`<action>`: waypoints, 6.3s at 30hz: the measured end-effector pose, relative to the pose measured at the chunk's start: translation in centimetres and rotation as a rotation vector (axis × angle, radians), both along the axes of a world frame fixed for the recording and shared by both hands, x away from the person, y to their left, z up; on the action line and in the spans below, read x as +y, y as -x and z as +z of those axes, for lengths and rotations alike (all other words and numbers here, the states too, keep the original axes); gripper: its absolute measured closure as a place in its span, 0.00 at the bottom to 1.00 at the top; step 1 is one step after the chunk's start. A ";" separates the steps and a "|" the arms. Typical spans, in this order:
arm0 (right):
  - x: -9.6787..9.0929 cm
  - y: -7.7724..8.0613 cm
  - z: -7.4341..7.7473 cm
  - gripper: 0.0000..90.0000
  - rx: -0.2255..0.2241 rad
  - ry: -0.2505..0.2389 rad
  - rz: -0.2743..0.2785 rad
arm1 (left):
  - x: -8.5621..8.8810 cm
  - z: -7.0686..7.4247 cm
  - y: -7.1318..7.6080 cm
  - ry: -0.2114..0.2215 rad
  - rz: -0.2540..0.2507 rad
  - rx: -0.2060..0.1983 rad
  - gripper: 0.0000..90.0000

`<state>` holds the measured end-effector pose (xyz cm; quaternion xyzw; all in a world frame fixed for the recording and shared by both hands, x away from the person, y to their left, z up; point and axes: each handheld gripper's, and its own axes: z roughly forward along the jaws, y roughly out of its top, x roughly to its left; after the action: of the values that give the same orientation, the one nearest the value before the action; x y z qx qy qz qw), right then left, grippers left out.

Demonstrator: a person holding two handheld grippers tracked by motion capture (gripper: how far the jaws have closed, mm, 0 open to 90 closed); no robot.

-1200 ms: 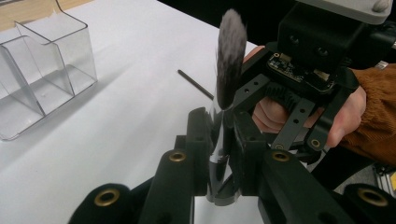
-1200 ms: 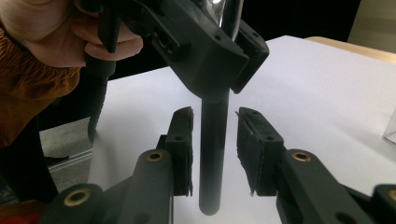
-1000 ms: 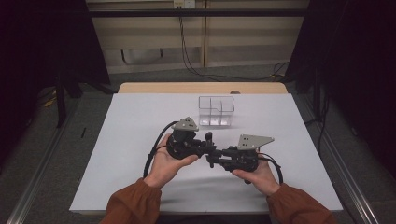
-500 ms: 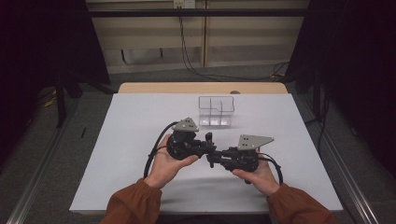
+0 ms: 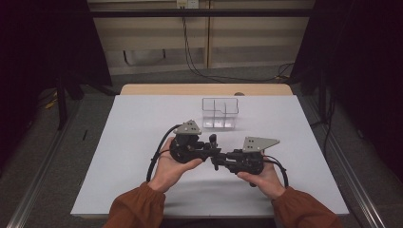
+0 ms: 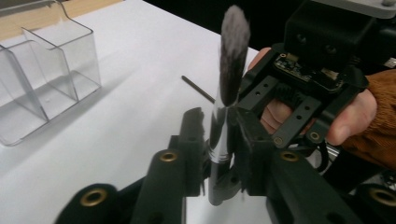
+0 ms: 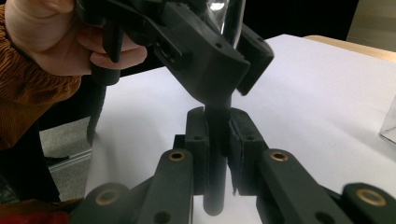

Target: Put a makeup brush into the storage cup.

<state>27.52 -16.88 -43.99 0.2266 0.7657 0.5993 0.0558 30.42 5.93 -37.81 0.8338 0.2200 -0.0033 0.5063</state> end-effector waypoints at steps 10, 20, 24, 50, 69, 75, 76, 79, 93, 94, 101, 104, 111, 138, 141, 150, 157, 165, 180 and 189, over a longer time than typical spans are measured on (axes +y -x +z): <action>-0.6 -0.3 0.1 0.88 0.001 -0.004 -0.026 | 0.4 0.0 0.0 0.030 0.028 -0.025 0.56; -0.9 -0.3 0.2 0.88 0.000 -0.005 -0.036 | 1.2 0.1 0.3 0.060 0.069 -0.054 0.28; -1.0 -0.3 0.2 0.88 0.000 -0.003 -0.040 | 1.8 -0.1 0.3 0.064 0.110 -0.075 0.20; -1.7 -0.3 0.3 0.88 0.004 -0.002 -0.073 | 6.7 -2.2 0.8 0.085 0.284 -0.142 0.05; -2.2 -0.4 0.5 0.88 0.000 -0.014 -0.105 | 11.7 -3.5 2.3 0.133 0.402 -0.199 0.05; -2.4 -0.5 0.7 0.88 -0.003 -0.018 -0.115 | 13.8 -4.1 2.8 0.134 0.420 -0.188 0.02; -2.4 -0.5 0.7 0.88 -0.004 -0.018 -0.116 | 14.1 -4.3 3.0 0.143 0.426 -0.187 0.02; -2.6 -0.6 0.6 0.88 -0.002 -0.017 -0.123 | 15.0 -4.7 3.4 0.143 0.424 -0.209 0.02; -3.3 -0.7 1.1 0.88 -0.023 -0.025 -0.156 | 17.7 -5.1 4.2 0.161 0.483 -0.260 0.02; -3.4 -0.8 1.2 0.88 -0.027 -0.025 -0.158 | 17.7 -5.3 4.2 0.145 0.482 -0.266 0.02; -4.0 -1.3 1.5 0.88 -0.032 -0.032 -0.188 | 17.9 -5.5 4.6 0.141 0.481 -0.266 0.02; -4.2 -1.6 1.8 0.88 -0.042 -0.033 -0.197 | 17.7 -5.5 4.7 0.128 0.476 -0.276 0.02; -4.3 -2.7 2.4 0.88 -0.064 -0.033 -0.216 | 17.9 -5.6 4.7 0.128 0.483 -0.271 0.02; -6.1 -8.4 5.7 0.88 -0.121 -0.047 -0.356 | 18.2 -5.7 4.8 0.120 0.511 -0.277 0.02; -5.9 -9.2 5.8 0.88 -0.124 -0.041 -0.364 | 18.2 -5.7 4.6 0.118 0.506 -0.271 0.02; -5.5 -11.9 4.7 0.88 -0.081 -0.025 -0.423 | 18.0 -5.8 4.4 0.120 0.501 -0.270 0.02; -5.4 -13.3 4.5 0.88 -0.078 -0.011 -0.456 | 18.1 -5.8 4.4 0.116 0.500 -0.270 0.02; -4.8 -14.3 4.5 0.88 -0.083 0.009 -0.485 | 18.1 -5.8 4.4 0.112 0.497 -0.274 0.02; -4.8 -15.0 2.8 0.88 -0.076 0.018 -0.491 | 18.1 -5.8 4.4 0.113 0.486 -0.280 0.02; -4.8 -15.3 1.8 0.88 -0.065 0.026 -0.497 | 18.1 -5.8 4.4 0.105 0.482 -0.283 0.03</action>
<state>42.83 -21.73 -42.16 0.3879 0.6920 0.5642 0.2288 26.00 24.03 -43.64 0.7225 0.3385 0.2220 0.5605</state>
